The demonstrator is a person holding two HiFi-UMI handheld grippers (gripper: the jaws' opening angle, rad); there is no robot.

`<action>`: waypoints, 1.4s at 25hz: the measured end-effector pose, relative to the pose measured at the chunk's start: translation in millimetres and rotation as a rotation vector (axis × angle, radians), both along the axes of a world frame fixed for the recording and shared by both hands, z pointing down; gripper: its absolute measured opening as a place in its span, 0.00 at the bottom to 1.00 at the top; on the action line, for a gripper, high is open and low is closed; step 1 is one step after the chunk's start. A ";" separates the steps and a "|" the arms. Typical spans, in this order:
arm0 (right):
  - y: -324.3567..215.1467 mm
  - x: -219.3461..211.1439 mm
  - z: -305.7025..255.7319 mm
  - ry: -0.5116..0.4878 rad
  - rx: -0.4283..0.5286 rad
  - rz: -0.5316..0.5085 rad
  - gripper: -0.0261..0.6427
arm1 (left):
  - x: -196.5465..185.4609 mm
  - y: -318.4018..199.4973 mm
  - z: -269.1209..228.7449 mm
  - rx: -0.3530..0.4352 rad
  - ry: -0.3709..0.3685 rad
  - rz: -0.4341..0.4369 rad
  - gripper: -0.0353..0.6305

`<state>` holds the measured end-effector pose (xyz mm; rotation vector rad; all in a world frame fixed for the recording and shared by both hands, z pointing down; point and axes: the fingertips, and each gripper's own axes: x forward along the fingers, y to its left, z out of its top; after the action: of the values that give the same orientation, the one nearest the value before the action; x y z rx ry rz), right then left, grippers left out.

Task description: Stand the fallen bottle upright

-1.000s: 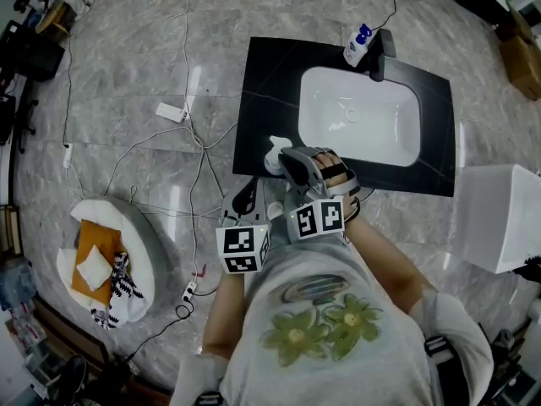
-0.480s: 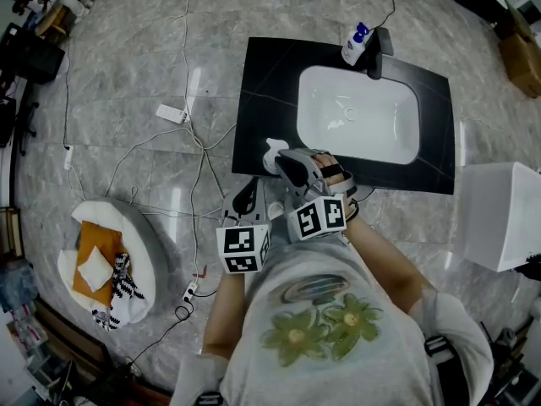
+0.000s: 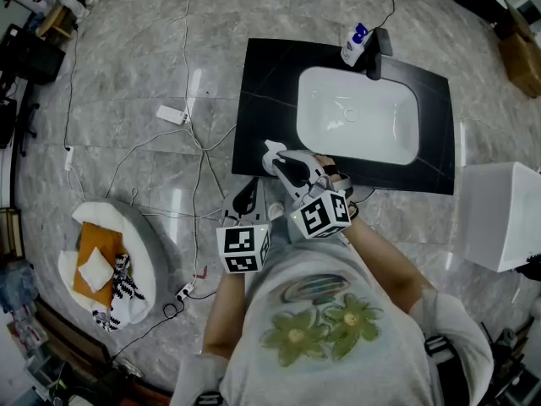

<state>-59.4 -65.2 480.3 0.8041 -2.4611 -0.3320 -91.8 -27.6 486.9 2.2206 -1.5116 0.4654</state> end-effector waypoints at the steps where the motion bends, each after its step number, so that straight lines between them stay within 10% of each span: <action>1: 0.4 0.1 -0.4 -0.016 -0.014 0.001 0.14 | 0.1 -0.1 0.0 0.000 0.000 0.000 0.08; 35: 6.1 -4.7 -5.0 -0.269 -0.235 0.024 0.14 | 2.6 -9.1 -0.2 -0.011 0.001 -0.004 0.08</action>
<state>-64.2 -59.1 475.3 0.8196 -2.6705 0.0805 -89.2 -36.7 486.8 2.2084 -1.5096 0.4700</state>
